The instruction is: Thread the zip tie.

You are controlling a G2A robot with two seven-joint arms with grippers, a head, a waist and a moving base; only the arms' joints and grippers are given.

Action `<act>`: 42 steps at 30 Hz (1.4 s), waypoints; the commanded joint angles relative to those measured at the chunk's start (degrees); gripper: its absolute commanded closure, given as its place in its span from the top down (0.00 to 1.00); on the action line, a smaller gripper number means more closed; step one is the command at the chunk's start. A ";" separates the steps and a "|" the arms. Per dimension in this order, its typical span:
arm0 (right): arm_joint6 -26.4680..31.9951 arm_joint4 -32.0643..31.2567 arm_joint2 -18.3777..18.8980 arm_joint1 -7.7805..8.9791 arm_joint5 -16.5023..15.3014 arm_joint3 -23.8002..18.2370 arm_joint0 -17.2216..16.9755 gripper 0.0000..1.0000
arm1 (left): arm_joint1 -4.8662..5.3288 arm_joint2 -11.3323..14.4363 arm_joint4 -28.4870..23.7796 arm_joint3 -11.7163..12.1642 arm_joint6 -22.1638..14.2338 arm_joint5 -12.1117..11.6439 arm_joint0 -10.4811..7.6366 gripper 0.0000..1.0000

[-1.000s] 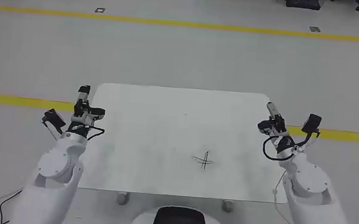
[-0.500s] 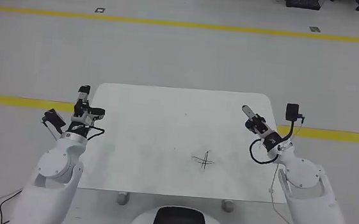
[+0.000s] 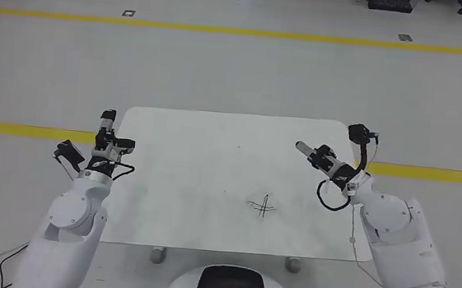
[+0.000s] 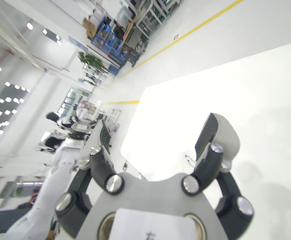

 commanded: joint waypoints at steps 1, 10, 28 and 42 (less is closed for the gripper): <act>3.94 -3.54 -1.19 0.23 -1.01 0.21 1.79 1.00 | 0.00 0.00 0.00 0.00 0.00 0.00 0.00 1.00; 9.95 -13.45 -5.89 0.70 -6.35 0.71 3.51 1.00 | 0.00 0.00 0.00 0.00 0.00 0.00 0.00 1.00; 17.95 -23.70 -10.16 1.09 -9.44 -0.18 8.17 1.00 | 0.00 0.00 0.00 0.00 0.00 0.00 0.00 1.00; 25.81 -30.65 -21.45 0.26 -15.58 4.59 15.11 1.00 | 0.00 0.00 0.00 0.00 0.00 0.00 0.00 1.00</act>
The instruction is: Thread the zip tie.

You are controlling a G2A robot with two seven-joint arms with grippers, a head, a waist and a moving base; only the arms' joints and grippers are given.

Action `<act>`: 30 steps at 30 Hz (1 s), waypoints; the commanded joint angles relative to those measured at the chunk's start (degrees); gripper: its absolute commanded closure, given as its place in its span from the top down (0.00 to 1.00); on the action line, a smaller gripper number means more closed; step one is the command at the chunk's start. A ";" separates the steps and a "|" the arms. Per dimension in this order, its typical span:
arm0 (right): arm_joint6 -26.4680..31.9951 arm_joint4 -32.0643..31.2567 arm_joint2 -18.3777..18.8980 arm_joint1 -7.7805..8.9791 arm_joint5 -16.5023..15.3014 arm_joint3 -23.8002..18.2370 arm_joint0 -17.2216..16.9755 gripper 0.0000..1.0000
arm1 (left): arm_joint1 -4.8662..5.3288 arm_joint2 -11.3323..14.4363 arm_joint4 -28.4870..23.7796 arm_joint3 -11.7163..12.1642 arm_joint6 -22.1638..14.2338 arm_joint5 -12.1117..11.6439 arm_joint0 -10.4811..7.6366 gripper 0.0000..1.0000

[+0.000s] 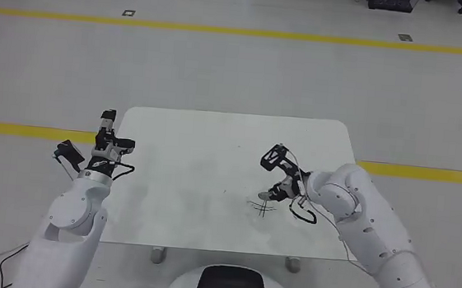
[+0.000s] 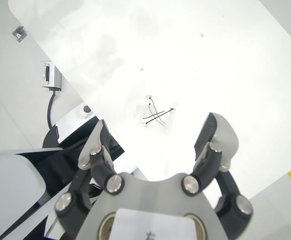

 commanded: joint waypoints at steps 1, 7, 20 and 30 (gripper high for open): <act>-0.02 0.01 0.03 0.00 0.03 -0.02 -0.02 1.00 | 0.00 0.00 0.00 0.00 0.00 0.00 0.00 1.00; 1.09 -2.21 -0.70 0.01 0.68 0.51 0.03 1.00 | 0.00 0.00 0.00 0.00 0.00 0.00 0.00 1.00; 9.94 -0.12 -10.88 -3.11 15.00 7.93 6.92 1.00 | 0.00 0.00 0.00 0.00 0.00 0.00 0.00 1.00; 10.35 0.18 -11.45 -3.31 15.20 8.30 7.35 1.00 | 0.00 0.00 0.00 0.00 0.00 0.00 0.00 1.00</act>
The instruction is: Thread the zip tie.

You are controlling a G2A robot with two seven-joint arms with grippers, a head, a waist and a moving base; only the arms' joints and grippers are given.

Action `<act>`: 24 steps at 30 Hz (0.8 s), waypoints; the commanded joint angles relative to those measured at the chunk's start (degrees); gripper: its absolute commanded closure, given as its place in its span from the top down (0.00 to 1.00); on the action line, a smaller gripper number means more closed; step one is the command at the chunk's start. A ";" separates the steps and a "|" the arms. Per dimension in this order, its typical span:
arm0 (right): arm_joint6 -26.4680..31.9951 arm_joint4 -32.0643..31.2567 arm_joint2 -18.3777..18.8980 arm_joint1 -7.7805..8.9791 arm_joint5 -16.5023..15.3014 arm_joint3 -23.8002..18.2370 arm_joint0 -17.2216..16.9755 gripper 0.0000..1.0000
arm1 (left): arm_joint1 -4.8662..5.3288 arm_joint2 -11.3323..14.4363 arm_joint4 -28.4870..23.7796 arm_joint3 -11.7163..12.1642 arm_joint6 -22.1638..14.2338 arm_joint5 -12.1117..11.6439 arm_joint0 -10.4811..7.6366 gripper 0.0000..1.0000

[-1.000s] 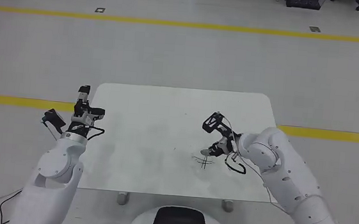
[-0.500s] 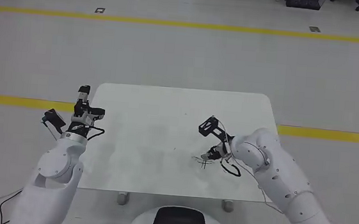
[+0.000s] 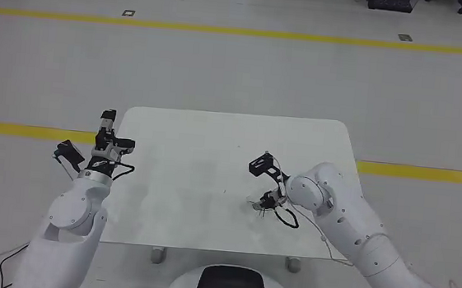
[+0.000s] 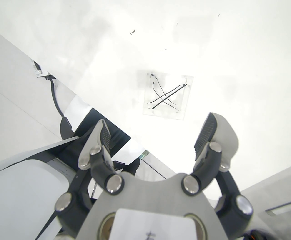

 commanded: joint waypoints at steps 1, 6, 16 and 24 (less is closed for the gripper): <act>0.00 0.00 0.00 0.00 0.00 0.00 0.00 1.00 | 0.00 0.00 0.00 0.00 0.00 0.00 0.00 1.00; -0.79 -1.93 -1.94 -0.47 2.20 1.48 0.04 1.00 | 0.00 0.00 0.00 0.00 0.00 0.00 0.00 1.00; -1.04 -0.94 -6.41 -3.26 14.04 6.89 3.51 1.00 | 0.00 0.00 0.00 0.00 0.00 0.00 0.00 1.00; -0.85 1.02 -7.35 -5.23 23.79 11.07 5.18 1.00 | 0.00 0.00 0.00 0.00 0.00 0.00 0.00 1.00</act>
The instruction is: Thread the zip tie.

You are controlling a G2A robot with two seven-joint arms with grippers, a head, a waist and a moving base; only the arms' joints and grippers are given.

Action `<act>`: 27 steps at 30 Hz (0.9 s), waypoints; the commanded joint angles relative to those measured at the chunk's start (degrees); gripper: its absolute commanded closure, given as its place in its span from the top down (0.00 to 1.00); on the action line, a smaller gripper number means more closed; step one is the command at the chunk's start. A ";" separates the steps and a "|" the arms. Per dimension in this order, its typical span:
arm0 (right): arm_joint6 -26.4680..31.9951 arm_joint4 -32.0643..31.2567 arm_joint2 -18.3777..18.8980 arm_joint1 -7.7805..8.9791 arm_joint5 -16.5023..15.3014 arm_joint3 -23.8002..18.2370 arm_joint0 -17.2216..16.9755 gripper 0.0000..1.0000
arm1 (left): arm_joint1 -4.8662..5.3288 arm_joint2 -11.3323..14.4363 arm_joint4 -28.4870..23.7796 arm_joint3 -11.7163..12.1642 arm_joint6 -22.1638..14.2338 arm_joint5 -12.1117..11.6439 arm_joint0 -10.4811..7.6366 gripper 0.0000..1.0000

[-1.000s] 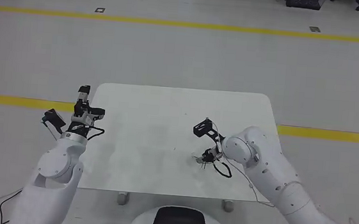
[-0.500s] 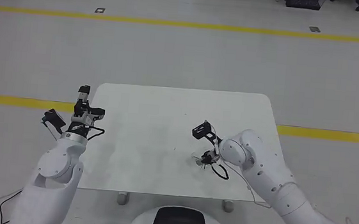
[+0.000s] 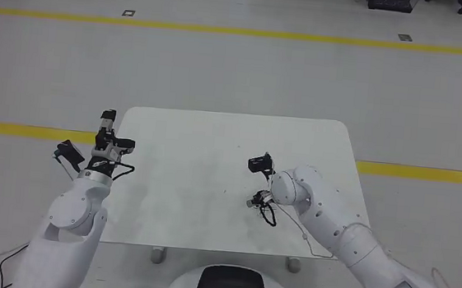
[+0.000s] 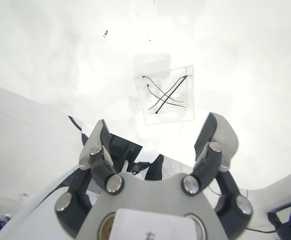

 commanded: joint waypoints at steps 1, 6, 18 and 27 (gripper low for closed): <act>-0.38 0.03 0.76 -0.35 0.53 1.02 0.08 1.00 | 0.00 0.00 0.00 0.00 0.00 0.00 0.00 1.00; -0.84 -0.43 1.15 -0.48 0.53 1.04 0.03 1.00 | 0.00 0.00 0.00 0.00 0.00 0.00 0.00 1.00; -1.89 -2.20 1.24 -1.71 0.53 3.19 -0.57 1.00 | 0.00 0.00 0.00 0.00 0.00 0.00 0.00 1.00; -2.08 -2.92 1.63 -2.28 0.44 3.68 -0.74 1.00 | 0.00 0.00 0.00 0.00 0.00 0.00 0.00 1.00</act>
